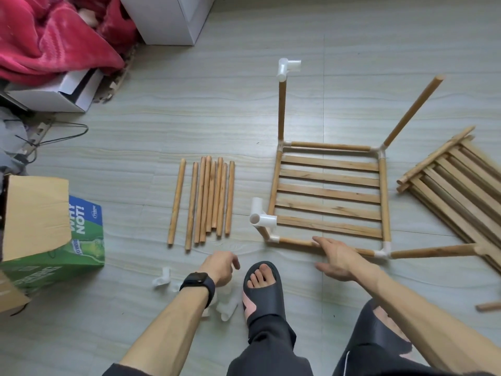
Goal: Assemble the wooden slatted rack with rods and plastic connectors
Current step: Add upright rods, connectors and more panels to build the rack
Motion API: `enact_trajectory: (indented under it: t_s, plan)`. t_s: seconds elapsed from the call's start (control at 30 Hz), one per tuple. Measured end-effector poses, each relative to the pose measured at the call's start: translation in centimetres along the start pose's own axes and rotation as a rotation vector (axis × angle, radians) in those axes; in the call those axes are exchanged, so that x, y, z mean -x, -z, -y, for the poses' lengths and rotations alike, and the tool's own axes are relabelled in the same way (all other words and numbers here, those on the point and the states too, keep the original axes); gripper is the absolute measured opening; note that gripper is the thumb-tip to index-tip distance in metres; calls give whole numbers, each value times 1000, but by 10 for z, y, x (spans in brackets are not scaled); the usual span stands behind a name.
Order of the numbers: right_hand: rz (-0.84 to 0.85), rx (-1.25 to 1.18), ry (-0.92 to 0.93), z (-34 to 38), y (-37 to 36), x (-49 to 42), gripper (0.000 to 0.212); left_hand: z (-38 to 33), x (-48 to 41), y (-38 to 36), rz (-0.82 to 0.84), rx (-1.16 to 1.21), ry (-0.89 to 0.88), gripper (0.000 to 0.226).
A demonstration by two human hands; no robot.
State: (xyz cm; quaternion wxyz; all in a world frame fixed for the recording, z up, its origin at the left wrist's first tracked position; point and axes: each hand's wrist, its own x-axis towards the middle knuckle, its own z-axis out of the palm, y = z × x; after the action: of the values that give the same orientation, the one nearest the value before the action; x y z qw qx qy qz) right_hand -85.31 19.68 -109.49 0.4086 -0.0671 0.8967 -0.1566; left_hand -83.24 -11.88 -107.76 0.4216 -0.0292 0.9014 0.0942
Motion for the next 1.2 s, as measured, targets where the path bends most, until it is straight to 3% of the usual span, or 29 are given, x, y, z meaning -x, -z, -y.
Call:
enact_trajectory:
  t_s: [0.17,0.33,0.4,0.57,0.63,0.8,0.9,0.97,1.07,1.2]
  plan:
    - [-148,-165,31,18,38,29,63,7,37,66,-108,695,-28,41]
    - [-291,-338,141,43,100,74,44,11,102,152,-162,1219,-178,44]
    - [-338,-432,207,57,125,97,41,-6,127,183,-211,1313,-270,43]
    - [-309,-835,376,94,183,166,55,-109,172,236,-303,1166,-568,38]
    - [-308,-1031,436,99,199,191,46,-160,181,247,-293,1146,-685,37]
    - [-562,-1486,445,70,225,233,30,-257,187,247,-264,1143,-827,34]
    - [-767,-1559,357,42,224,248,44,-288,188,232,-295,1129,-820,30]
    - [-815,-1566,297,27,216,252,40,-299,187,218,-296,1094,-804,29]
    - [-736,-1618,260,15,198,254,32,-303,183,203,-301,1038,-777,30]
    - [-606,-1589,266,3,182,257,51,-304,176,190,-294,892,-795,31]
